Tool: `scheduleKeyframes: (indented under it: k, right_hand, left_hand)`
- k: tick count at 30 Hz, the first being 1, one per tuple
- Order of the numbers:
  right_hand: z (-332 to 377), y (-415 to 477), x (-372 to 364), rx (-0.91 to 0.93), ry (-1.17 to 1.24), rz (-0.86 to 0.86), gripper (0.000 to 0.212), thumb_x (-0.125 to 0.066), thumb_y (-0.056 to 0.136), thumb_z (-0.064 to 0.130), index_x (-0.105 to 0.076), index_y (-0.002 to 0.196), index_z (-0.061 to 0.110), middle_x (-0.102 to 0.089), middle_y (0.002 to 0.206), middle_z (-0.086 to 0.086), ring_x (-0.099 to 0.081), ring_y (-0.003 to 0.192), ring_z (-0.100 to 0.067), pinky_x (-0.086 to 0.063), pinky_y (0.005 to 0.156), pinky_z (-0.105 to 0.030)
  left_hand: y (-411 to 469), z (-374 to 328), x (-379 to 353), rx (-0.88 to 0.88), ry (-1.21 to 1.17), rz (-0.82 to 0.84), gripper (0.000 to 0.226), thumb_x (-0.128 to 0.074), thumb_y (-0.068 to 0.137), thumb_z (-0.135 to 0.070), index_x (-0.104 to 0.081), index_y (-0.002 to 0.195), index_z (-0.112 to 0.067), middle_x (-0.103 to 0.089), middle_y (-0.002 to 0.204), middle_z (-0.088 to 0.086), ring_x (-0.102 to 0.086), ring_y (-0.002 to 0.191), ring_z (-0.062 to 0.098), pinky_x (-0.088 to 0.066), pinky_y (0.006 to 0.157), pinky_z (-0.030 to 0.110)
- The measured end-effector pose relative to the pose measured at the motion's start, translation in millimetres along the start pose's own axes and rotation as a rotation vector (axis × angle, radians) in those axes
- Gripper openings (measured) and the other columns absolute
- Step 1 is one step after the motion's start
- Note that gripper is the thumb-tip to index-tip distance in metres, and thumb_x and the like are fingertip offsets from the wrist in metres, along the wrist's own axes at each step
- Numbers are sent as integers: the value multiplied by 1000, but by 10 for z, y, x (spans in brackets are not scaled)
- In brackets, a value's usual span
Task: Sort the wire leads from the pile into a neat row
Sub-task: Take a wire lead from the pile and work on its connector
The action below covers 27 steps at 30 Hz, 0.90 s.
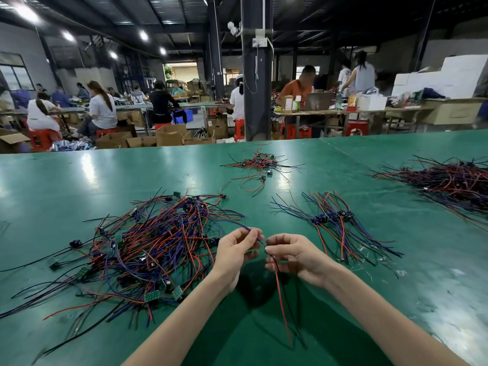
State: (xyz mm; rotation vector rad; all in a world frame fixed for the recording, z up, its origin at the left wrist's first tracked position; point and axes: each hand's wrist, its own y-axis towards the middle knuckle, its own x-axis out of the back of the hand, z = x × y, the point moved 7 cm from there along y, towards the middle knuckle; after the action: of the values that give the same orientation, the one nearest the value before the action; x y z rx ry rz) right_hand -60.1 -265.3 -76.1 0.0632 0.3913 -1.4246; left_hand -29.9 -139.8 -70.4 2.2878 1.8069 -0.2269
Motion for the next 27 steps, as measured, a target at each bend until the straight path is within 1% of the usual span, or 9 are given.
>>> scheduleKeyframes:
  k: [4, 7, 9, 15, 17, 19, 21, 24, 27]
  right_hand:
    - [0, -10, -20, 16, -47, 5, 30, -68, 76, -10, -57, 103, -3, -56, 92, -13, -58, 74, -17, -58, 62, -32]
    - [-19, -21, -72, -11, -57, 47, 28, -71, 79, 9, -63, 104, 0, -58, 80, -7, -55, 65, -14, -57, 64, -34]
    - [-28, -26, -93, -37, -35, 63, 23, -64, 87, 20, -69, 103, 4, -61, 77, -3, -54, 62, -14, -56, 63, -34]
    - [-10, -51, -62, -23, -161, 41, 15, -64, 87, 15, -68, 92, 1, -53, 75, -7, -53, 57, -13, -55, 57, -31]
    - [-3, -58, -53, -17, -209, 35, 23, -64, 87, 16, -69, 98, -4, -52, 80, -10, -51, 59, -13, -56, 61, -33]
    - [3, -73, -75, -7, -244, 35, 16, -64, 87, 15, -74, 87, 3, -51, 81, -12, -49, 61, -15, -56, 64, -34]
    - [13, -84, -91, 7, -265, 15, 14, -64, 87, 12, -71, 76, 9, -51, 79, -12, -48, 60, -14, -55, 58, -32]
    - [35, -100, -113, 32, -284, -19, 10, -62, 88, 10, -66, 80, 6, -53, 82, -14, -48, 60, -13, -51, 49, -27]
    - [54, -113, -116, 43, -291, -54, 18, -60, 87, 7, -67, 71, 9, -62, 72, -7, -48, 61, -13, -49, 46, -25]
  left_hand:
    - [4, 8, -19, 25, -8, 26, 9, -60, 90, -9, -69, 88, -10, -68, 72, -5, -59, 65, 4, -49, 65, 22]
    - [4, 10, -18, 37, -16, 29, 11, -59, 91, -7, -69, 89, -9, -69, 72, -3, -63, 67, 5, -52, 64, 20]
    - [-5, -1, -19, 43, -25, 30, 10, -58, 91, -5, -68, 89, -7, -70, 71, -2, -64, 64, 4, -51, 61, 17]
    - [-41, -29, -57, 43, -17, 53, 11, -58, 90, -4, -68, 87, -7, -69, 70, 0, -64, 65, 9, -51, 75, 26]
    - [-49, -32, -65, 36, -6, 45, 10, -59, 90, -3, -67, 86, -6, -69, 69, 1, -62, 64, 12, -51, 74, 27]
    - [-59, -35, -76, 24, 12, 30, 9, -60, 89, -3, -67, 85, -5, -68, 68, 2, -58, 62, 13, -50, 70, 27]
    - [-68, -41, -92, 12, 34, 25, 10, -61, 89, -5, -68, 83, -6, -68, 66, 1, -57, 60, 12, -50, 66, 24]
    - [-67, -51, -102, 1, 58, 29, 9, -61, 89, -7, -68, 83, -7, -68, 65, -1, -57, 57, 8, -48, 63, 22]
    - [-51, -44, -89, -12, 121, 23, 10, -62, 89, -7, -69, 83, -10, -68, 66, -3, -56, 62, 7, -44, 65, 21]
